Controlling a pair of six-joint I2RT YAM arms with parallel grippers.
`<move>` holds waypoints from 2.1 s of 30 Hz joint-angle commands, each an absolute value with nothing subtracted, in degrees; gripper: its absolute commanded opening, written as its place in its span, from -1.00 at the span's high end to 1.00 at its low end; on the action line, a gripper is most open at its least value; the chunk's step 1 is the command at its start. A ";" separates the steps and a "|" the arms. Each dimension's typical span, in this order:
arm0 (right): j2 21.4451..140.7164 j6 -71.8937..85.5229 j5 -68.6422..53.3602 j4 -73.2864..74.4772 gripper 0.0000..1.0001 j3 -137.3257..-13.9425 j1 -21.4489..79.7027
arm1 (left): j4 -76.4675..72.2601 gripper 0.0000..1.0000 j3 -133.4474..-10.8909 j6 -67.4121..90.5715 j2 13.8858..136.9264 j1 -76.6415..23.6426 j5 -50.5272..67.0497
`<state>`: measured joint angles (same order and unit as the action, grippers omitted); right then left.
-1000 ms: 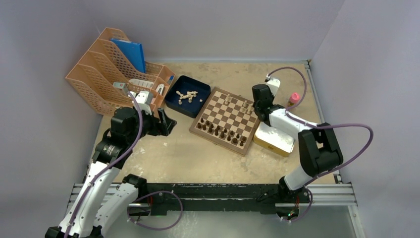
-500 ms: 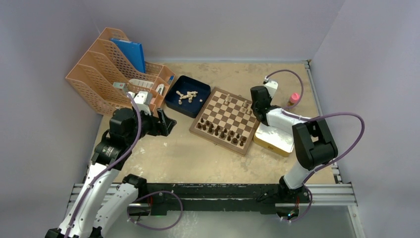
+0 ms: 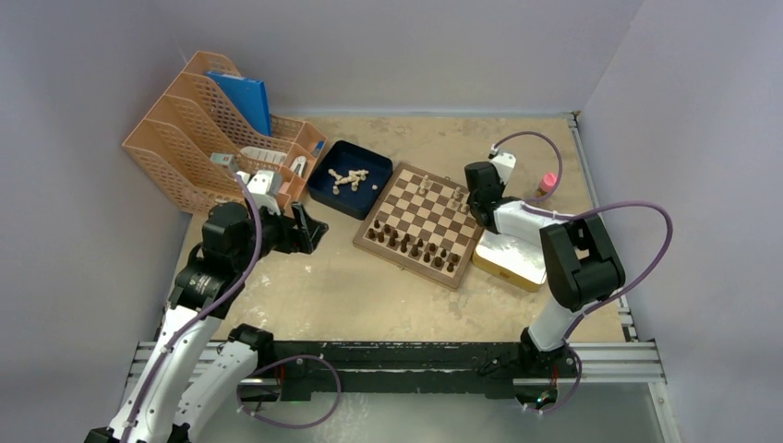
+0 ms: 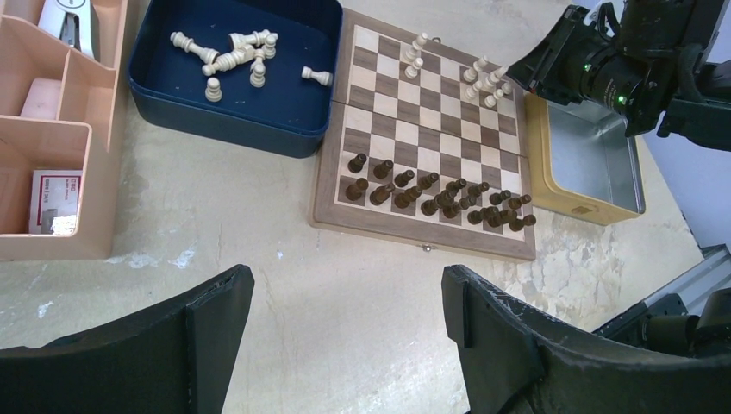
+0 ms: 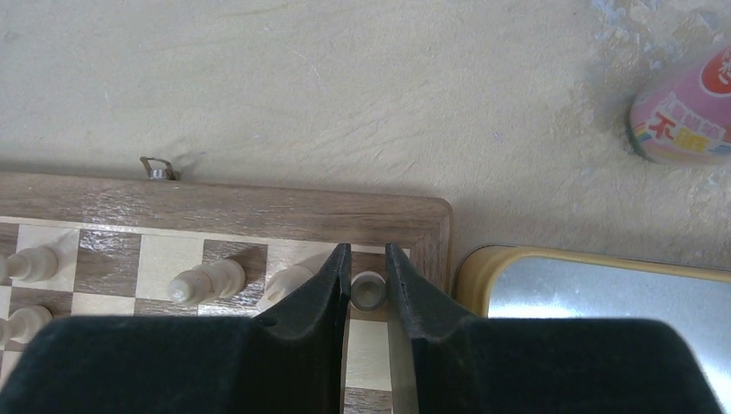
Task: Set up the chess pieces on the board
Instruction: Place the chess piece on the chessboard, then pick up the chess piece from the storage box.
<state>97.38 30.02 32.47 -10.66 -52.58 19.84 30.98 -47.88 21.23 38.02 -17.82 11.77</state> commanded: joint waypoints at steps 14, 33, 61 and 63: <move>97.82 30.30 34.52 -11.82 0.43 -54.47 19.60 | 29.18 -0.61 -48.08 20.39 38.11 -18.11 11.16; 92.83 29.18 35.41 -6.29 0.34 -60.39 19.62 | 29.27 -0.61 -48.11 20.48 38.20 -18.10 10.82; 116.12 21.80 17.40 -6.43 0.40 -93.01 39.20 | 29.74 -0.60 -48.24 20.48 38.16 -18.11 9.80; 119.33 20.29 17.87 -5.80 0.41 -95.98 40.48 | 29.66 -0.60 -48.26 20.39 38.19 -18.11 9.76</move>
<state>115.33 23.81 17.96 -7.05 -89.43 38.46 31.20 -47.88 21.23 38.81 -17.82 10.17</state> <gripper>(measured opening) 0.301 0.804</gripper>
